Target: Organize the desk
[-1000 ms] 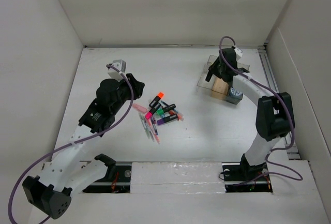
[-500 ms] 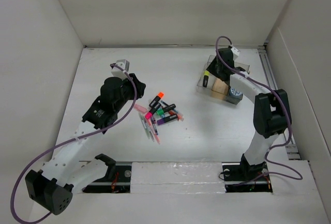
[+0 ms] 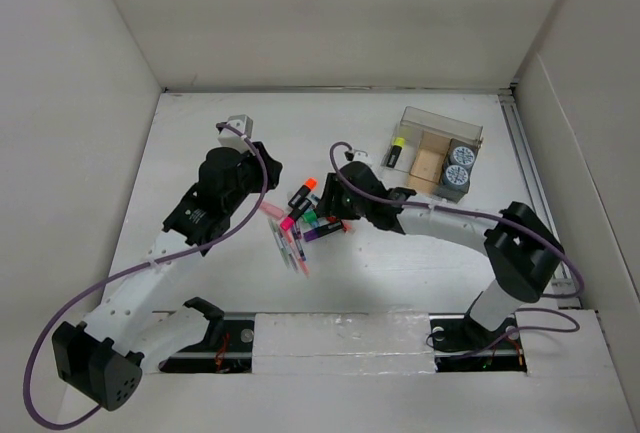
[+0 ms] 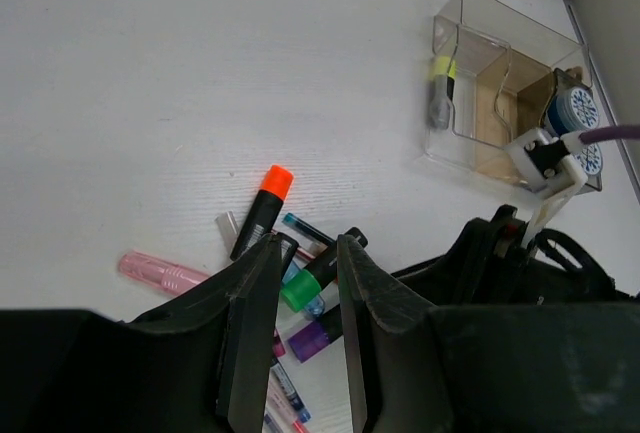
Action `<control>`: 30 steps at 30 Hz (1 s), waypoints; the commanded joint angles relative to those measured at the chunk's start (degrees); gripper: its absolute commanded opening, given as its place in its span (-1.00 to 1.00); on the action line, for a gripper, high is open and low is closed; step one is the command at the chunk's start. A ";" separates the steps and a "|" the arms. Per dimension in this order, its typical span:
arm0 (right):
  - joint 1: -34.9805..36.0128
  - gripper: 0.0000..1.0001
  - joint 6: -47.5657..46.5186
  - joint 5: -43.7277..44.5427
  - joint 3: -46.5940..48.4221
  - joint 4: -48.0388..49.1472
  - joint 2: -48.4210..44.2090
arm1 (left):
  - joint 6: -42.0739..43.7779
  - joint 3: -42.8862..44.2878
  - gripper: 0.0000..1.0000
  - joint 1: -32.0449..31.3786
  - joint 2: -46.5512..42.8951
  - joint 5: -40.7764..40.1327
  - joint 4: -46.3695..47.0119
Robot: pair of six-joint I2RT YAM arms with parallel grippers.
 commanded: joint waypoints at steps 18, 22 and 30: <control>1.91 0.27 10.18 -6.11 -3.74 0.86 2.90 | 0.90 2.19 -0.49 0.17 -0.07 -0.21 1.69; 1.39 0.25 11.32 -3.75 -2.34 1.56 6.14 | 0.90 2.19 -0.49 0.17 -0.60 0.41 1.78; 1.39 0.15 12.82 4.86 3.20 -5.18 10.10 | 1.17 2.01 -0.49 0.17 -1.04 0.32 1.95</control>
